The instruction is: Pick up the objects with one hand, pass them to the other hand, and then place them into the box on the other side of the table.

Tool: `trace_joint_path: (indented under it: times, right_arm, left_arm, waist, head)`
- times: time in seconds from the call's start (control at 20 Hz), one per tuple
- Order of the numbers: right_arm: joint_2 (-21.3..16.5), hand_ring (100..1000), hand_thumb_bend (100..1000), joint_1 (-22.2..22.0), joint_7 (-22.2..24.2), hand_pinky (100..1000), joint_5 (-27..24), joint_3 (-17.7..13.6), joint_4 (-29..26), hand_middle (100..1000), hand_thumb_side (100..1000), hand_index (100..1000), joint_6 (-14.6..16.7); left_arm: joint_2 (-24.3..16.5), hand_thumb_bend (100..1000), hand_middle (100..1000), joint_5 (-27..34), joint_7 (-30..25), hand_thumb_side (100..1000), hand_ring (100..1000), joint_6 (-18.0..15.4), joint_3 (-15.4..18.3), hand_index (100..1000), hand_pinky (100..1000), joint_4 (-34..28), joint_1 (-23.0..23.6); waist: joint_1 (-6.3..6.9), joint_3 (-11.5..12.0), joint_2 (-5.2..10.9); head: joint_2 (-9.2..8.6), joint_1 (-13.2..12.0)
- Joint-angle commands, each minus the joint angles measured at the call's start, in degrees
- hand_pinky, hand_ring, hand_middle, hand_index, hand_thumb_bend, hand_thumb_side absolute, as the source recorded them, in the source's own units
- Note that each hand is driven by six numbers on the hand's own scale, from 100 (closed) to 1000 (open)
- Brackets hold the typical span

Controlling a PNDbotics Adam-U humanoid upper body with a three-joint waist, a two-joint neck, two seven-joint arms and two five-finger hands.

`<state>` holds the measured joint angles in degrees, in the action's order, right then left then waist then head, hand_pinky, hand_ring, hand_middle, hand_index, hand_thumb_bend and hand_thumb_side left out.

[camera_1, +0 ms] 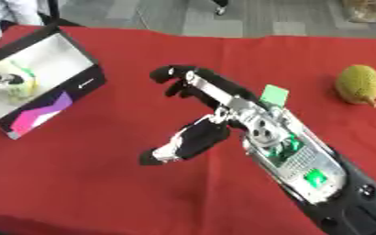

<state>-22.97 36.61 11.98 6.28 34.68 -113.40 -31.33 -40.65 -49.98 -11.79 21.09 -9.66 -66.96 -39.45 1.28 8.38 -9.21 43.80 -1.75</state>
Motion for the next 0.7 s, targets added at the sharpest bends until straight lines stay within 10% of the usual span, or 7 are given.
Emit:
trace_joint_path:
  times: [0.05, 0.3, 0.7]
  right_arm:
    - [-0.8, 822, 786, 1.0, -0.4, 860, -0.4, -0.9, -1.2, 859, 189, 902, 0.2]
    - [-1.1, 823, 838, 1.1, -1.4, 860, -1.2, -1.6, -1.2, 862, 236, 902, 0.4]
    - [-4.3, 828, 853, 1.4, -4.1, 872, -3.5, -5.0, -1.2, 867, 248, 899, 1.9]
  left_arm:
    - [-1.3, 816, 815, -0.2, 1.6, 620, 787, 0.5, 1.6, 859, 814, -0.9, -1.0]
    - [-1.3, 808, 753, 7.8, 8.8, 472, 695, 4.1, 4.2, 792, 753, -10.8, 1.1]
    - [1.8, 859, 682, 40.8, 27.1, 361, 615, 3.3, 6.5, 763, 688, -26.3, 6.5]
  waist:
    - [-0.51, 0.0, 0.12]
    - [-0.58, 0.2, 0.17]
    - [-1.00, 0.0, 0.28]
  head:
    - [0.32, 0.4]
    - [0.32, 1.8]
    - [0.32, 3.3]
